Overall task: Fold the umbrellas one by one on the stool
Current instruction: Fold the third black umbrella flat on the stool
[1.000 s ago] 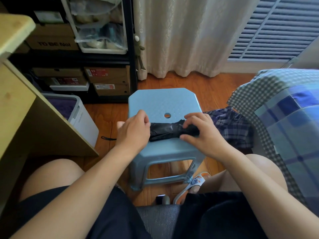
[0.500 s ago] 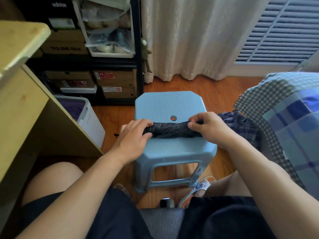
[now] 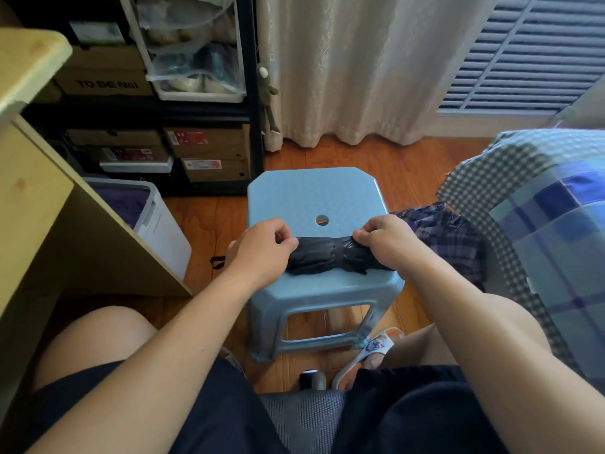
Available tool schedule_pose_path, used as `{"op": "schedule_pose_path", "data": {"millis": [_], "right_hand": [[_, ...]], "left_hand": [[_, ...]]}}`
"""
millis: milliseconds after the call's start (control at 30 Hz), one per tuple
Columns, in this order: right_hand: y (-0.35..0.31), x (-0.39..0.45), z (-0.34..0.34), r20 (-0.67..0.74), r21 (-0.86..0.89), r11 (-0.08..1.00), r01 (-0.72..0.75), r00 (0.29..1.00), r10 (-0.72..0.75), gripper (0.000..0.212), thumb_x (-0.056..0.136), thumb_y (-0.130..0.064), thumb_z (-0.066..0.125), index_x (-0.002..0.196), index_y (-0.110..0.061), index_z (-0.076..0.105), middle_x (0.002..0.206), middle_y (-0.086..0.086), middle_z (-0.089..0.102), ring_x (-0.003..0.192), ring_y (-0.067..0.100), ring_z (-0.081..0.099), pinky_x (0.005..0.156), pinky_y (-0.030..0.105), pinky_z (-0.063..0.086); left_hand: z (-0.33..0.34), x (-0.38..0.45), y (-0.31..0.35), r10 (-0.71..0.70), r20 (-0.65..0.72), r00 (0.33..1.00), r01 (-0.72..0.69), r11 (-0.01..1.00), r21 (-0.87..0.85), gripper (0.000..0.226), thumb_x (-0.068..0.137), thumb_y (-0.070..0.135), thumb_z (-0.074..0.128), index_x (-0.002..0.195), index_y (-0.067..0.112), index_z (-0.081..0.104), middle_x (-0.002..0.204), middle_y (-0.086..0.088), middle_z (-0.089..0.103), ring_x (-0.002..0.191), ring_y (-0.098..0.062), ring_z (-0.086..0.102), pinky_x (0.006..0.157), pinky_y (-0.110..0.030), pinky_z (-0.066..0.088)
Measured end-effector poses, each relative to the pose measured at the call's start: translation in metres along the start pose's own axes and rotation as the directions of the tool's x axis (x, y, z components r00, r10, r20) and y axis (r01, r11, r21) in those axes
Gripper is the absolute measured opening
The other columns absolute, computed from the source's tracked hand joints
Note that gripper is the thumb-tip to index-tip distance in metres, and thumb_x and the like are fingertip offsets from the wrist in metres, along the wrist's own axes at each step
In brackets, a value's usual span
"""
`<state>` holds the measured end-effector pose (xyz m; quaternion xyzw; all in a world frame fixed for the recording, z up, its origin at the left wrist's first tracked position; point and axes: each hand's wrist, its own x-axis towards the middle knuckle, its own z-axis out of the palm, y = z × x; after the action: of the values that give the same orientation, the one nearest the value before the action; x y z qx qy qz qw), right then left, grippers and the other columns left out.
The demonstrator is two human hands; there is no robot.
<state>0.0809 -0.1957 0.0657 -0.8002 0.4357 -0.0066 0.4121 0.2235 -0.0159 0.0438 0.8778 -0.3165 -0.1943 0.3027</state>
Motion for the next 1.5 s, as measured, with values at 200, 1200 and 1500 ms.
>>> {"op": "schedule_pose_path", "data": {"millis": [200, 1200, 1500], "right_hand": [[-0.002, 0.006, -0.003, 0.014, -0.011, 1.000, 0.000, 1.000, 0.001, 0.015, 0.099, -0.025, 0.064, 0.094, -0.011, 0.066, 0.093, 0.004, 0.066, 0.087, 0.021, 0.059, 0.066, 0.031, 0.044], [0.003, 0.011, 0.000, -0.080, -0.055, 0.977, 0.204, 0.975, -0.208, 0.013, 0.091, -0.031, 0.075, 0.080, -0.028, 0.067, 0.081, -0.007, 0.066, 0.082, 0.018, 0.061, 0.067, 0.028, 0.047], [-0.004, 0.006, 0.009, -0.090, 0.052, 0.997, 0.056, 0.995, -0.051, 0.043, 0.101, -0.024, 0.058, 0.061, -0.016, 0.044, 0.065, 0.001, 0.047, 0.063, 0.018, 0.041, 0.054, 0.030, 0.030]], "left_hand": [[-0.001, -0.008, -0.010, 0.280, -0.185, 0.942, -0.273, 0.960, 0.063, 0.010, 0.101, 0.029, 0.056, 0.093, 0.033, 0.054, 0.100, 0.014, 0.056, 0.100, -0.013, 0.052, 0.093, -0.035, 0.033], [0.015, -0.007, -0.020, 0.321, -0.230, 0.919, -0.322, 0.946, 0.037, 0.023, 0.090, 0.047, 0.046, 0.090, 0.028, 0.059, 0.098, 0.013, 0.055, 0.095, -0.006, 0.042, 0.089, -0.028, 0.027], [0.015, 0.004, 0.007, 0.136, -0.156, 0.978, -0.105, 0.976, 0.191, 0.020, 0.103, 0.026, 0.045, 0.085, 0.023, 0.050, 0.099, 0.006, 0.049, 0.096, -0.015, 0.039, 0.093, -0.038, 0.030]]}}
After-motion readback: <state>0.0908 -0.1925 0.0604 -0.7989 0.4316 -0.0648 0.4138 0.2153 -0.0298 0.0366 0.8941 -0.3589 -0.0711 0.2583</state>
